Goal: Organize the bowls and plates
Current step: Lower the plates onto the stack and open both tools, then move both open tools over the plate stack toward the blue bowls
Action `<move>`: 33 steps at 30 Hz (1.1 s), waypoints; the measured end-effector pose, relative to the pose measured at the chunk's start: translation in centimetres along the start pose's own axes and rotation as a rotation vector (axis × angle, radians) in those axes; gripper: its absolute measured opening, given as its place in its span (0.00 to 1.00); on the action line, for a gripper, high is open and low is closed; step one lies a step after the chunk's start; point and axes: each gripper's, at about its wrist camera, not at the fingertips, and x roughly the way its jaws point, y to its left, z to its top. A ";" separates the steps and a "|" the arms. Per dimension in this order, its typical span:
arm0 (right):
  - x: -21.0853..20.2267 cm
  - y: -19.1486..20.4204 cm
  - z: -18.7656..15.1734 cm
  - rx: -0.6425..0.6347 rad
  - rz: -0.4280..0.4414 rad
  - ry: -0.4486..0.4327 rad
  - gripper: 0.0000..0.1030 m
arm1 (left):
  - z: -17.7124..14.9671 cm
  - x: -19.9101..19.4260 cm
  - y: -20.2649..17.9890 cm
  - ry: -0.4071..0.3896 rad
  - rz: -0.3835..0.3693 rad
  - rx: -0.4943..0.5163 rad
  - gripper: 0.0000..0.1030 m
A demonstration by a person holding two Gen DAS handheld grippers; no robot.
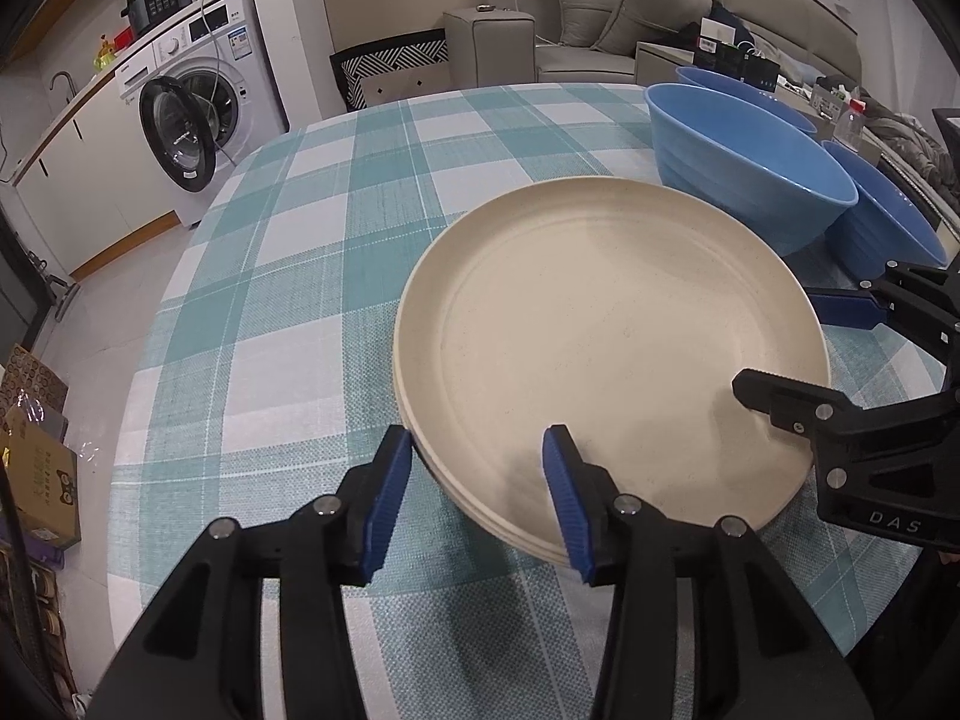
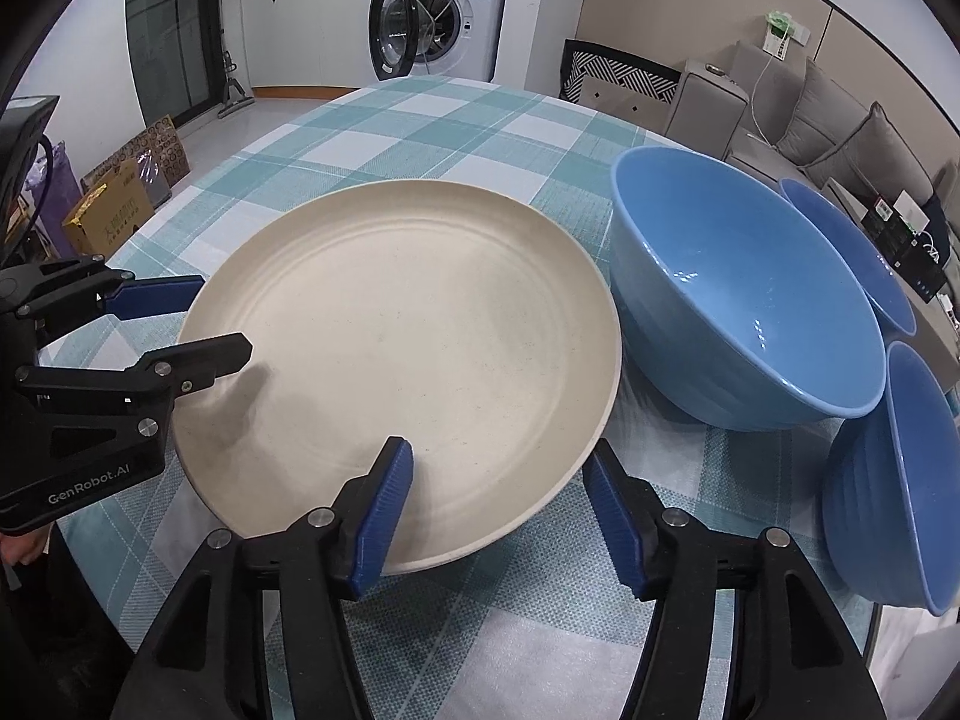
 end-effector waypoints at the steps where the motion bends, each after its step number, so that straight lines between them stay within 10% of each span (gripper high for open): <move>1: 0.0 0.0 0.0 0.001 0.003 0.000 0.61 | 0.0 0.0 0.0 0.000 -0.003 0.000 0.45; 15: -1.6 0.1 0.4 -0.006 0.051 -0.071 0.79 | 0.3 -0.9 0.4 -0.013 -0.042 -0.019 0.55; 33: -6.5 -0.2 1.0 0.010 0.124 -0.253 0.99 | 1.1 -3.7 1.2 -0.117 -0.104 -0.034 0.95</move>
